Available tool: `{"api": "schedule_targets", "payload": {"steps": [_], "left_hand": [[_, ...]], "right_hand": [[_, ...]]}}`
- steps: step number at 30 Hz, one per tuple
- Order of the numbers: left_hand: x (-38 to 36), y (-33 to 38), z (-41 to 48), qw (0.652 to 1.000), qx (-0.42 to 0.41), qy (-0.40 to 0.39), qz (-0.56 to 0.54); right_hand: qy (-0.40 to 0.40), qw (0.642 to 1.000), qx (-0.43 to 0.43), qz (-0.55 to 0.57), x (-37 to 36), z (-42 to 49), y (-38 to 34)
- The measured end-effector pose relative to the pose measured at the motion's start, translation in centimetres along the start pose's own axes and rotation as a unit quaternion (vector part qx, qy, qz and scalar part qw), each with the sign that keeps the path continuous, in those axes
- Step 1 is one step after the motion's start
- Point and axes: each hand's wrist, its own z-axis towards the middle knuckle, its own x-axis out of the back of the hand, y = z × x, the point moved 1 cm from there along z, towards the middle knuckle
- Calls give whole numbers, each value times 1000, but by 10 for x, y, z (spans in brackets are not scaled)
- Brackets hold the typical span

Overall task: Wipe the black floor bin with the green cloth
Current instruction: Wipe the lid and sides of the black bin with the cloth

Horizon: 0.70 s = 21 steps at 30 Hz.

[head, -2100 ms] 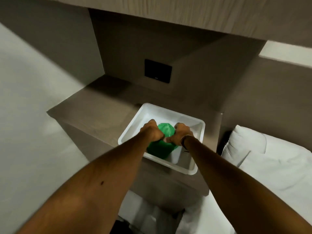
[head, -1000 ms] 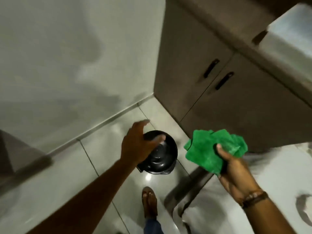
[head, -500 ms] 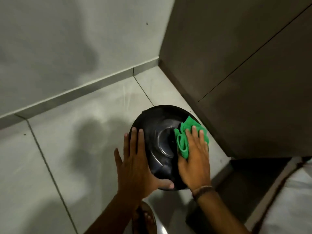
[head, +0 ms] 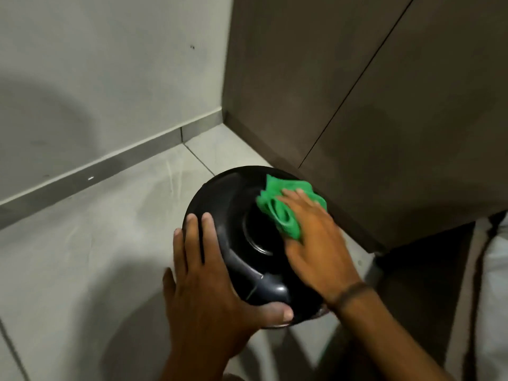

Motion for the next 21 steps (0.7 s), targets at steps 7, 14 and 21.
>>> {"api": "schedule_targets", "payload": {"steps": [7, 14, 21], "left_hand": [[1, -1, 2, 1000, 5, -3, -17], [-1, -2, 2, 1000, -7, 10, 4], [1, -2, 2, 1000, 1, -7, 7]], "right_hand": [[-50, 996, 70, -5, -7, -73, 10], [-67, 996, 53, 34, -19, -4, -35], [0, 999, -47, 17, 10, -39, 27]]}}
